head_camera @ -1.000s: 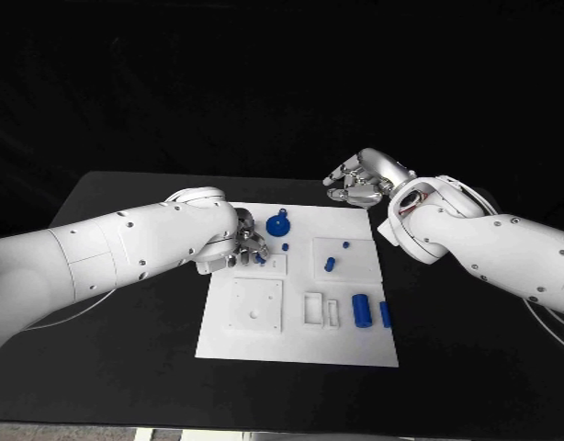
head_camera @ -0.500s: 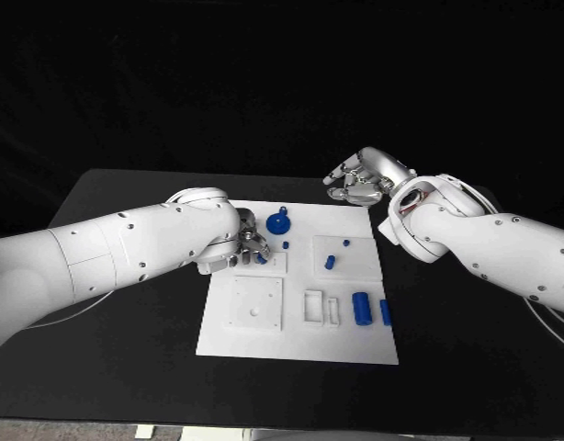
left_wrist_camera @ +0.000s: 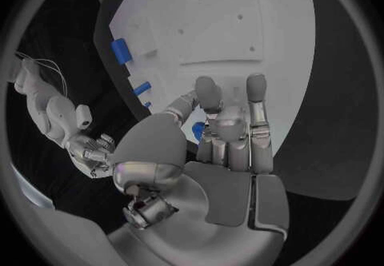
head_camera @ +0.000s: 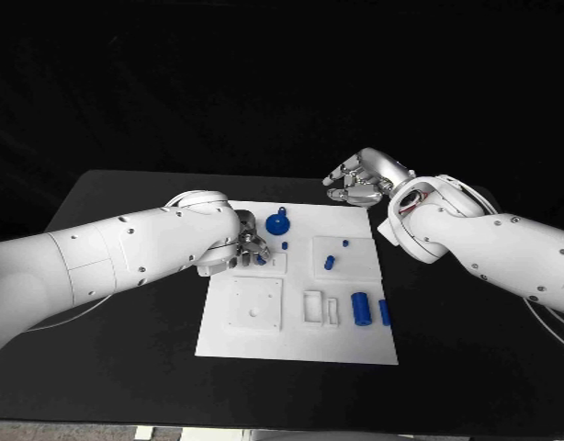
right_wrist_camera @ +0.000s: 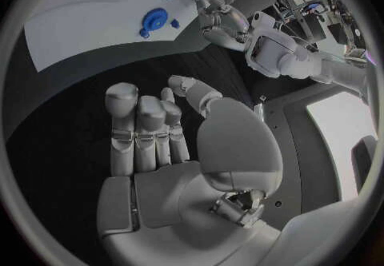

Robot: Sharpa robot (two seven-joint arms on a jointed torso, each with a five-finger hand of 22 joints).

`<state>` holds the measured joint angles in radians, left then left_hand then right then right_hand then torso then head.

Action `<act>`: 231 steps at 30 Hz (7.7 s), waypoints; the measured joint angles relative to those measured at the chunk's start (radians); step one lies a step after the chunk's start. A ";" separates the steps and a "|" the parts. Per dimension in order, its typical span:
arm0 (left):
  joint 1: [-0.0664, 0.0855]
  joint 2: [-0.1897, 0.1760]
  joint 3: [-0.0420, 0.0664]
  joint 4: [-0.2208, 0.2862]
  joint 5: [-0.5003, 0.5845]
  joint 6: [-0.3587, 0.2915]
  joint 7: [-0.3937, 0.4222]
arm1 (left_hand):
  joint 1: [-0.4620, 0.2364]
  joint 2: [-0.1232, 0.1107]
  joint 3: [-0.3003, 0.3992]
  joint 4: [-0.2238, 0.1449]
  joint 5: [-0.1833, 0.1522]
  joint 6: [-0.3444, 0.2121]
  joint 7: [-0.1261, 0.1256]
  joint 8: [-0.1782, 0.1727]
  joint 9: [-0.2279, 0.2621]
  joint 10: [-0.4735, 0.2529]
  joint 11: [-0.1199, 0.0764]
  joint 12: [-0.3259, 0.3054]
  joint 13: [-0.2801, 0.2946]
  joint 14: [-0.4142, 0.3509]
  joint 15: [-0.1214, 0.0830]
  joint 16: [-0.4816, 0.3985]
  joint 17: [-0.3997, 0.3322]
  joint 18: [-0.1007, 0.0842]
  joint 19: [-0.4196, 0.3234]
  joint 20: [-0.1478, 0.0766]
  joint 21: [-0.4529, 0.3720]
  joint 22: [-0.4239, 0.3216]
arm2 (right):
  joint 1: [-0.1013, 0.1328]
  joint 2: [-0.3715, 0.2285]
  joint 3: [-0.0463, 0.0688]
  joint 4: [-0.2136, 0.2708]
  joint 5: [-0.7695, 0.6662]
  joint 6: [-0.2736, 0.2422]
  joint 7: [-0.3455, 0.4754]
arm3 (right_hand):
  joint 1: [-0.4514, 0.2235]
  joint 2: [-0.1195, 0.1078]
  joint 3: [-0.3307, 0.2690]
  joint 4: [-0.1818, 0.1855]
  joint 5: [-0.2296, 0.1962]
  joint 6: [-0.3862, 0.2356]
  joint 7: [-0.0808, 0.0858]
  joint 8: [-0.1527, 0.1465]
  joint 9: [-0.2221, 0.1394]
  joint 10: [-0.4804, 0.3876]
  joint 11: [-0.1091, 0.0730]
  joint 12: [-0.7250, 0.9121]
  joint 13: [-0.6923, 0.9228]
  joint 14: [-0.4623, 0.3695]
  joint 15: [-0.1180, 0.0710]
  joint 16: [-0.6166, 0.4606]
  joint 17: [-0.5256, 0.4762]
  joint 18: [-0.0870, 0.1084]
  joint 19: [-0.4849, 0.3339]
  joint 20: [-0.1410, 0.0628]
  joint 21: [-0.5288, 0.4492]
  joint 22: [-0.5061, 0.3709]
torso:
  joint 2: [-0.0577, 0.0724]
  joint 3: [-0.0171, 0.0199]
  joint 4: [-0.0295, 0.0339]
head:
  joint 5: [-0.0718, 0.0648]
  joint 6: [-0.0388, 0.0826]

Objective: Assemble the parts on the task board

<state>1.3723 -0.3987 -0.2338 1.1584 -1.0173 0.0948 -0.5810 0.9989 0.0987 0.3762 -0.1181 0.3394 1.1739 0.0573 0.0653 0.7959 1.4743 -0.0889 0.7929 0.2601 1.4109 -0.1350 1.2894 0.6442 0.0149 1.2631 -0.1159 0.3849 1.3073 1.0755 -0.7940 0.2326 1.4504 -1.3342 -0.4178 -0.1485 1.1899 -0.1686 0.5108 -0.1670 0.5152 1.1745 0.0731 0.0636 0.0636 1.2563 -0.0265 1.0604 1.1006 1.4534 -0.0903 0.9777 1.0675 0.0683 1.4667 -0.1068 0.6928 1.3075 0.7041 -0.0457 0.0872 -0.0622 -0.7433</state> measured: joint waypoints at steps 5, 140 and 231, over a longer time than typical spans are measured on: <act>-0.001 -0.004 0.000 0.004 -0.005 0.000 0.001 | 0.006 -0.006 0.000 0.000 0.000 0.000 0.000 0.005 0.009 0.000 0.000 0.000 -0.001 0.000 0.000 0.000 -0.002 0.000 0.000 0.000 0.000 0.000 | 0.000 -0.001 0.000 0.000 0.000 0.001 0.000 | 0.000 0.000 0.000 0.000 0.000 0.000 0.000 0.000 0.000 0.000 0.000 0.000 0.000 0.000 0.000 0.000 0.000 0.000 0.000 0.000 0.000 0.000 | 0.000 0.0000 0.0006 | 0.000 -0.002; 0.081 0.020 0.069 -0.286 0.208 -0.044 0.059 | 0.122 -0.091 -0.349 0.258 -0.209 -0.014 -0.010 0.007 -0.463 -0.008 0.046 -0.364 -0.115 -0.101 0.043 -0.244 -0.321 0.000 -0.003 0.014 -0.271 -0.024 | -0.017 -0.012 0.000 0.006 0.009 0.002 -0.001 | -0.008 0.000 0.001 -0.007 0.017 -0.018 0.011 0.000 0.000 0.000 0.000 -0.004 -0.004 0.000 0.000 -0.004 0.000 0.000 0.000 0.000 0.000 0.000 | 0.028 -0.0013 -0.0110 | 0.009 0.067; 0.068 0.109 0.055 -0.397 0.139 0.074 0.116 | 0.277 0.057 -0.283 0.116 -0.168 -0.011 -0.032 0.124 -0.477 -0.006 0.055 -0.364 -0.108 -0.109 0.045 -0.214 -0.330 0.000 0.011 0.010 -0.294 0.001 | -0.016 0.013 0.011 -0.003 0.024 -0.017 -0.006 | -0.013 -0.005 -0.017 0.011 0.017 -0.037 0.015 0.000 0.000 -0.006 0.005 -0.004 -0.008 0.000 0.000 -0.008 -0.003 0.016 0.000 0.000 -0.008 0.000 | 0.067 -0.0087 -0.0236 | 0.003 0.088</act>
<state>1.4399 -0.2900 -0.1787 0.7611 -0.8778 0.1692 -0.4650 1.2762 0.1557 0.0935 -0.0017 0.1712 1.1628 0.0249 0.1893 0.3192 1.4684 -0.0338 0.4289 0.1518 1.3019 -0.0903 1.0758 0.3143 0.0149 1.2739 -0.1054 0.0911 1.3080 1.0595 -0.7808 0.2436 1.4470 -1.3106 -0.4344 -0.1543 1.1768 -0.1739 0.4942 -0.1558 0.5323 1.1380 0.0883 0.0636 0.0636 1.2507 -0.0213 1.0566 1.0926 1.4535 -0.0903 0.9701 1.0649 0.0841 1.4667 -0.1068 0.6849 1.3075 0.7712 -0.0545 0.0637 -0.0593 -0.6558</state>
